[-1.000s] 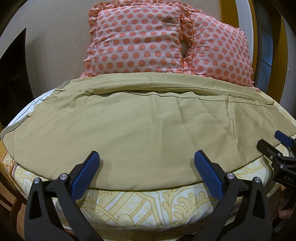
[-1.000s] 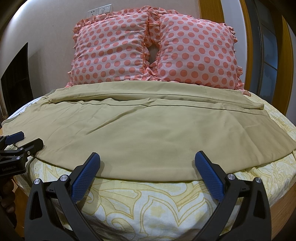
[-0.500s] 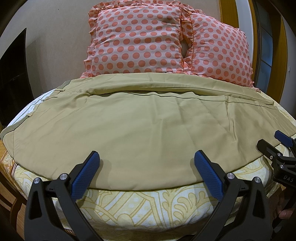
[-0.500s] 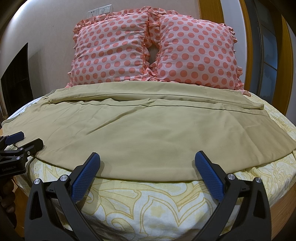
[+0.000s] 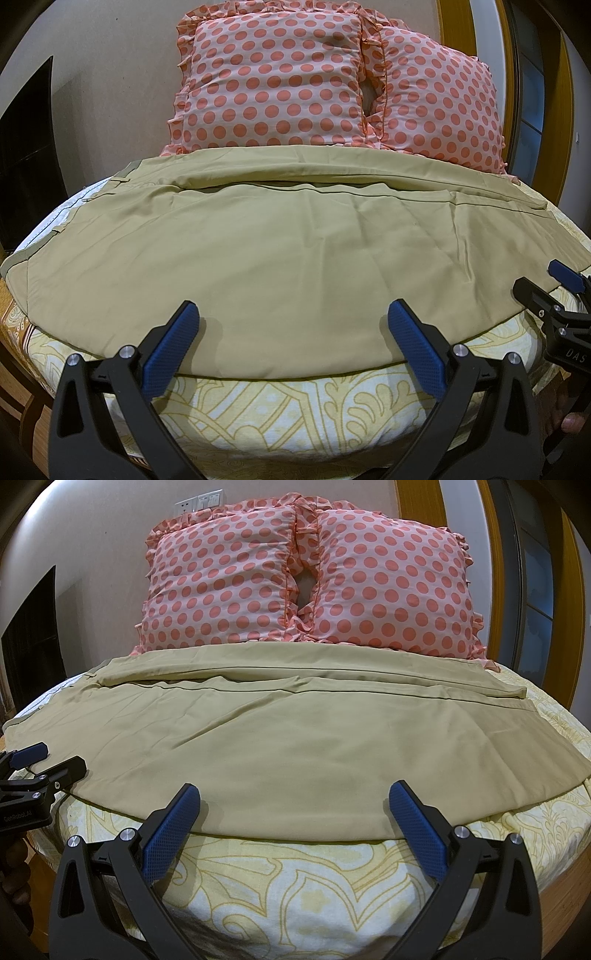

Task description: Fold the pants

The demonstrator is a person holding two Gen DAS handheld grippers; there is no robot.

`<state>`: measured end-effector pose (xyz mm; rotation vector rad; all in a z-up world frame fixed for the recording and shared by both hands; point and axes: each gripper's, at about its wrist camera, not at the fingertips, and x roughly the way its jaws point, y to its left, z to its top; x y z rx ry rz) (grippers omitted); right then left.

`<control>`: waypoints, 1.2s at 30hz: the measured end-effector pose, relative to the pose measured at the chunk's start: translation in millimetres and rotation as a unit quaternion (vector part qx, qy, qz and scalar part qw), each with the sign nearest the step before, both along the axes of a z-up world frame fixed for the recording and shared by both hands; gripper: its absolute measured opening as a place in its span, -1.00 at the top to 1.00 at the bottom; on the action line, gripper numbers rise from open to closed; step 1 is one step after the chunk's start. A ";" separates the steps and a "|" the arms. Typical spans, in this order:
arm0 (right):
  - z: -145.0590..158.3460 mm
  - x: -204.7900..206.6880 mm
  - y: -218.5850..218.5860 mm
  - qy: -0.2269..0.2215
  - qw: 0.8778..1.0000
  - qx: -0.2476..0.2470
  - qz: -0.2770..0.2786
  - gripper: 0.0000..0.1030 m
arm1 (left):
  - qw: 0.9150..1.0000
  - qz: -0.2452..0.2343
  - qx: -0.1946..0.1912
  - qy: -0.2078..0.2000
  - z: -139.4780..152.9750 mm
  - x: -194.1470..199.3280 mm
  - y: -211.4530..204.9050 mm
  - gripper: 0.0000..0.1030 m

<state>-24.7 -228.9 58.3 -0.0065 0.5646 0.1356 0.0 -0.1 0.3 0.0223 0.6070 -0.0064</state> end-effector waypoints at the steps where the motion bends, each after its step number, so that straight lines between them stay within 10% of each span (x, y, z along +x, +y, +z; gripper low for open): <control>1: 0.0 0.0 0.0 0.000 1.000 0.000 0.000 -0.97 | 1.000 0.000 0.000 0.000 -0.1 -0.2 0.0 -0.97; 24: -3.6 4.9 -5.1 0.020 1.000 0.002 0.015 -0.97 | 1.000 -0.007 0.000 0.014 5.0 2.7 1.6 -0.96; 34: 73.0 175.7 -145.1 0.082 0.979 0.104 -0.156 -0.97 | 0.999 0.004 0.009 -0.037 58.3 29.6 10.5 -0.96; 36: 66.5 231.3 -176.8 0.115 0.963 0.126 -0.208 -0.61 | 0.999 0.004 0.008 -0.037 62.0 40.4 8.4 -0.96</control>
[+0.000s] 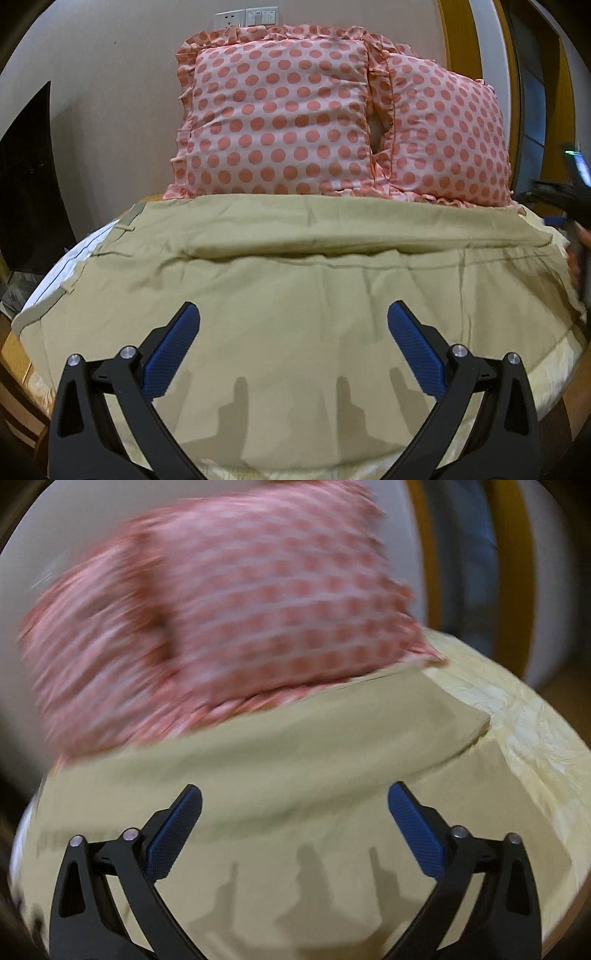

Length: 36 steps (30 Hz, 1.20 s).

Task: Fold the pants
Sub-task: 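Grasp the trouser waistband with the right tool and lift it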

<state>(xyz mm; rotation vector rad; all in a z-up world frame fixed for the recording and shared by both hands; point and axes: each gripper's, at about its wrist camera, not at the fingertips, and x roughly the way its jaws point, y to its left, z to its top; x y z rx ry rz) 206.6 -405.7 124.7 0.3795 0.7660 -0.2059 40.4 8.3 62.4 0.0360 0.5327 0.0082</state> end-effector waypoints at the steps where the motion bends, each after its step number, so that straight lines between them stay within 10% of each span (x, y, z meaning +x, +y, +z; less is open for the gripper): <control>1: -5.4 22.0 -12.9 0.017 1.000 0.008 -0.020 -0.47 | 1.000 -0.001 -0.001 0.001 -0.8 4.3 -1.0 -0.96; 9: -56.4 152.3 -80.8 0.099 0.982 0.031 -0.155 -0.13 | 1.000 -0.002 -0.006 0.019 -8.0 35.7 -2.7 -0.96; 13: -65.2 177.9 -86.0 0.115 0.978 -0.023 -0.174 -0.13 | 0.999 -0.014 -0.016 0.029 -9.9 39.8 -0.7 -0.96; 15: -70.9 181.3 -80.2 0.125 0.975 -0.075 -0.170 0.25 | 0.999 -0.014 -0.015 0.029 -9.9 40.7 -0.9 -0.96; 20: -82.0 145.4 -97.8 0.053 0.988 0.004 -0.143 0.89 | 0.999 -0.012 -0.024 0.029 -9.8 39.7 1.4 -0.96; 28: -42.5 -11.0 -108.9 -0.149 0.973 0.158 -0.075 0.92 | 0.999 0.000 -0.046 0.008 1.3 27.4 15.2 -0.96; 36: -81.7 -108.1 -100.3 -0.080 0.952 0.280 -0.099 0.86 | 0.998 0.018 -0.062 0.002 15.6 24.0 27.4 -0.96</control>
